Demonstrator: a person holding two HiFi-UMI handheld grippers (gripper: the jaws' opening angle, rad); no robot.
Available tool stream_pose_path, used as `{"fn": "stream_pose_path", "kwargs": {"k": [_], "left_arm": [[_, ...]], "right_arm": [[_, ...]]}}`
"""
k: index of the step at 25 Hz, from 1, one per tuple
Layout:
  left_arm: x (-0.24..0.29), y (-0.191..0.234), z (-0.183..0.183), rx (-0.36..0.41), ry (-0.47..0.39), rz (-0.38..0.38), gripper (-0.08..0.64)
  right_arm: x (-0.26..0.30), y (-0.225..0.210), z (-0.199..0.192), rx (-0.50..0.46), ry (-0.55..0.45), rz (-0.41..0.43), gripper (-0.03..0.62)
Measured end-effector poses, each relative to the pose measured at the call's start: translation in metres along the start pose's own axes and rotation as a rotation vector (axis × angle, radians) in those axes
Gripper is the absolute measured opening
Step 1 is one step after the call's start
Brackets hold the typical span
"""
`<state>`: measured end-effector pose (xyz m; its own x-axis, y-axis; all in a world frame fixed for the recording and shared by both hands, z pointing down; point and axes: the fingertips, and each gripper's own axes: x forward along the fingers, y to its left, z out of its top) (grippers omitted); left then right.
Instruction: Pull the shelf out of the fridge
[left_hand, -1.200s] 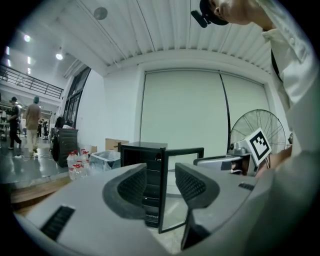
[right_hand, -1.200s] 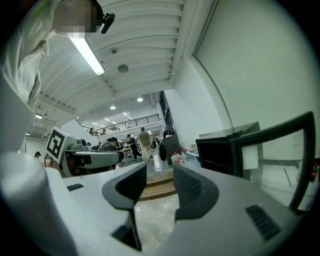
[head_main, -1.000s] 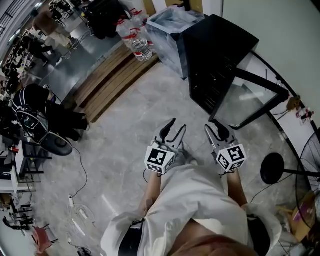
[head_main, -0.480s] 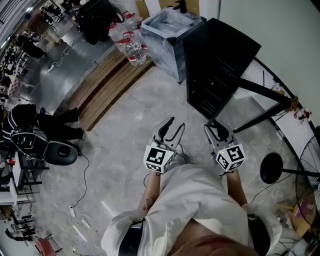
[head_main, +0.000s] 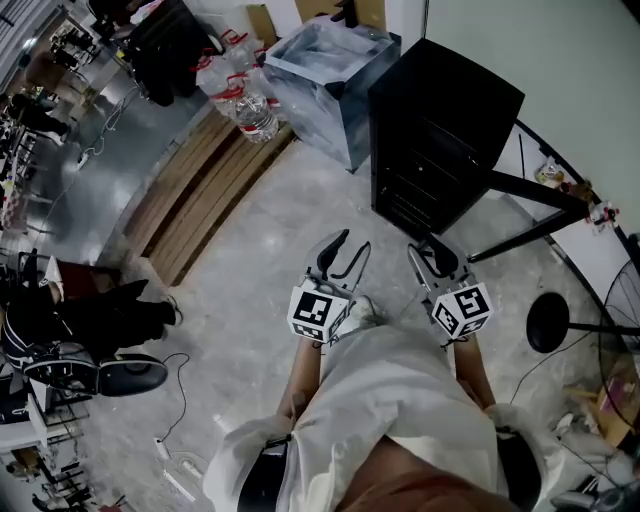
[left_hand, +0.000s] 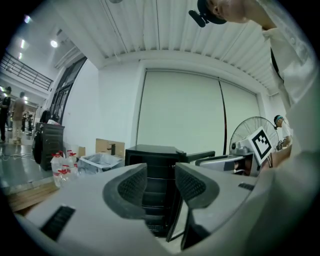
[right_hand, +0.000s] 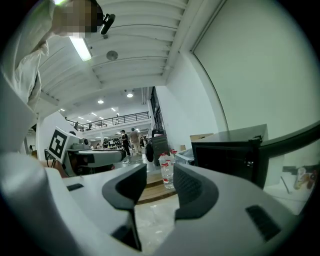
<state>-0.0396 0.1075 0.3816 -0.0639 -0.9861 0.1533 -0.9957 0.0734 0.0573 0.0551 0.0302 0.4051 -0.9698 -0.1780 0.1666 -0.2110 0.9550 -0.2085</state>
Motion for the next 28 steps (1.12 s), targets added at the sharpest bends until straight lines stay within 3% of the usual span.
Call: {"fn": "stream_pose_path", "kwargs": {"k": [11, 28], "left_arm": [[0.019, 0.055, -0.006, -0.012, 0.003, -0.062, 0.179], [0.06, 0.084, -0.014, -0.043, 0.017, -0.078, 0.173]], "right_arm": [[0.04, -0.005, -0.004, 0.006, 0.023, -0.09, 0.165], [0.082, -0.034, -0.008, 0.032, 0.043, -0.095, 0.166]]}}
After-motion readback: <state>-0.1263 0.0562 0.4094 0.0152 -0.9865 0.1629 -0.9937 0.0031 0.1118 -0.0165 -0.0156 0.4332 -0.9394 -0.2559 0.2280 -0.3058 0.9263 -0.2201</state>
